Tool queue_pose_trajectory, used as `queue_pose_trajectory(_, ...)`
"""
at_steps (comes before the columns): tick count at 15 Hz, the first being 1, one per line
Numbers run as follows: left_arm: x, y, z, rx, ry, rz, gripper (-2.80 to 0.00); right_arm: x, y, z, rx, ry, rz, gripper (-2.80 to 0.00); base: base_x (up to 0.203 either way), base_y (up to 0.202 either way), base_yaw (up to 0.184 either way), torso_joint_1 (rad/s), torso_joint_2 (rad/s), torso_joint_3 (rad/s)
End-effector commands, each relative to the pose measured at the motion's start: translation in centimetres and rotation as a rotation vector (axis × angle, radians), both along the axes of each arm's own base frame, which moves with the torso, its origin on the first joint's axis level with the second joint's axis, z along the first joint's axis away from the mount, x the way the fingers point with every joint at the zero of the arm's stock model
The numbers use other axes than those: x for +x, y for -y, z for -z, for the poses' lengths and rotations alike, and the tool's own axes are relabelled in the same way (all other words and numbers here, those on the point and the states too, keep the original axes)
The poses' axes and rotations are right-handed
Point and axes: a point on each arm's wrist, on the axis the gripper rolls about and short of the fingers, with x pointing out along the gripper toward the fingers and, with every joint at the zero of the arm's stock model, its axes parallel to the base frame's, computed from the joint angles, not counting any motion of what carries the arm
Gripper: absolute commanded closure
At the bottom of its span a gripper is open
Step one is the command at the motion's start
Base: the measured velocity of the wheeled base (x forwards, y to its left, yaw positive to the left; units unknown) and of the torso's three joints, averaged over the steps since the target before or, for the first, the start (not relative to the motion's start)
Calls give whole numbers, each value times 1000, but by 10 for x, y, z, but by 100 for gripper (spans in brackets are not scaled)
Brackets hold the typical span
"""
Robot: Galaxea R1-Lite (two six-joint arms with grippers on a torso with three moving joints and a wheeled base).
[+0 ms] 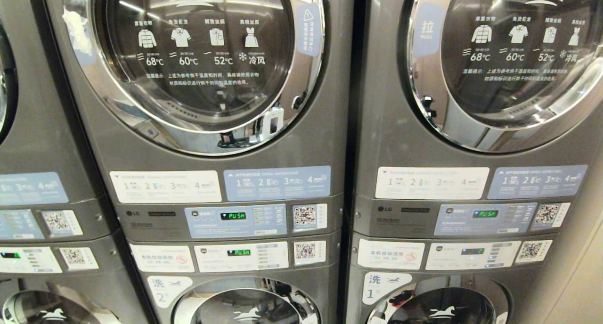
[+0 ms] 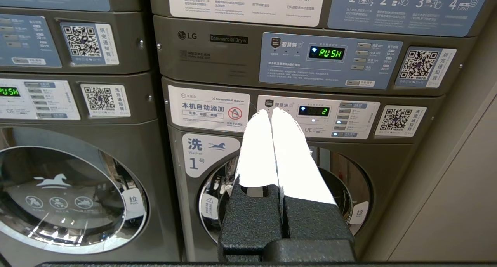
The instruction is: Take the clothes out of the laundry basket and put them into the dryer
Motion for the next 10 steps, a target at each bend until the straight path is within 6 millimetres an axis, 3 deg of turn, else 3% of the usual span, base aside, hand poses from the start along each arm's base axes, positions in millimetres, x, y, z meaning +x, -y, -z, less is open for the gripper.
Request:
queue_pose_trajectory(1,-14,-1,3,7,157,2,0,0,0,0,1,-1,0,0,0,0,0,0,0,0)
queue_pose_trajectory(3,-23,-1,8,30,249,-23,0,0,0,0,7,-1,0,0,0,0,0,0,0,0)
queue_pose_trajectory(10,-22,-2,11,-85,219,-117,0,0,0,0,7,-1,0,0,0,0,0,0,0,0)
